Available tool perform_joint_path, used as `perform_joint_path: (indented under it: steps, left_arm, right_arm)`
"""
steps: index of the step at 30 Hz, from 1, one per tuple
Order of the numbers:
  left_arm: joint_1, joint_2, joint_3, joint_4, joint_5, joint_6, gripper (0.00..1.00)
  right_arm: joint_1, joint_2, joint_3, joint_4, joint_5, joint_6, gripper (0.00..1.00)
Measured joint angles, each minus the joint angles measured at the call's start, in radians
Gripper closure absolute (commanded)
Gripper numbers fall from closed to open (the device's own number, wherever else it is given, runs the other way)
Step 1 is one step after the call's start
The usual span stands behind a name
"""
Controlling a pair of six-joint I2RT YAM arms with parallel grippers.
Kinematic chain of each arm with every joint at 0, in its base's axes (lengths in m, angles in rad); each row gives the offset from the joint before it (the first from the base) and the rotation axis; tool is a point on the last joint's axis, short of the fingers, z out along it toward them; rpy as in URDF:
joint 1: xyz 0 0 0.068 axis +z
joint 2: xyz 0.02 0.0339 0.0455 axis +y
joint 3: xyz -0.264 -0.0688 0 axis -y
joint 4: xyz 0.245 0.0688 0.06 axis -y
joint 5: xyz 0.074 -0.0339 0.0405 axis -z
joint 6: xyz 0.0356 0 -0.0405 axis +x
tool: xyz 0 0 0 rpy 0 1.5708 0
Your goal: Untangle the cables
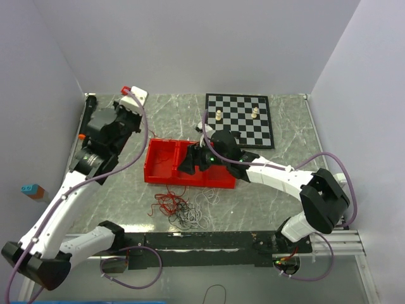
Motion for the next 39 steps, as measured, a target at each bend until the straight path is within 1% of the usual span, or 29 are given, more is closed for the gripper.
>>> perform_joint_path:
  steps: [5,13,16,19,21,23,25,29,33,36,39]
  left_arm:
    - [0.0,-0.068,0.054,0.021,0.1,0.008,0.99]
    - [0.0,-0.227,0.045,-0.019,0.25,0.015,0.99]
    - [0.0,-0.256,0.045,-0.051,0.269,0.02,0.99]
    - [0.0,-0.253,0.033,-0.077,0.261,0.033,0.99]
    - [0.0,-0.246,0.001,-0.078,0.237,0.041,0.99]
    - [0.0,-0.229,-0.042,-0.071,0.176,0.056,0.99]
    - [0.0,-0.195,-0.064,-0.063,0.109,0.07,0.99]
    - [0.0,-0.089,-0.084,0.009,-0.037,0.113,0.99]
    - [0.0,-0.018,-0.077,0.102,-0.157,0.146,0.99]
    - [0.008,0.021,-0.039,0.148,-0.201,0.146,0.99]
    - [0.011,0.019,-0.021,0.214,-0.237,0.148,0.99]
  right_arm:
    - [-0.006,-0.007,-0.021,0.008,0.021,0.005,0.22]
    - [-0.019,-0.006,-0.033,0.007,0.049,0.015,0.24]
    - [-0.023,-0.005,-0.033,0.007,0.053,0.02,0.24]
    - [-0.024,-0.005,-0.033,0.007,0.058,0.021,0.24]
    - [-0.025,-0.005,-0.035,0.007,0.063,0.022,0.24]
    - [-0.029,-0.006,-0.042,0.008,0.063,0.022,0.25]
    - [-0.032,-0.006,-0.053,0.008,0.064,0.022,0.25]
    - [-0.035,-0.006,-0.081,0.007,0.064,0.026,0.25]
    - [-0.034,-0.006,-0.095,0.008,0.063,0.029,0.25]
    - [-0.035,-0.006,-0.099,0.009,0.063,0.03,0.26]
    - [-0.035,-0.006,-0.103,0.011,0.063,0.03,0.26]
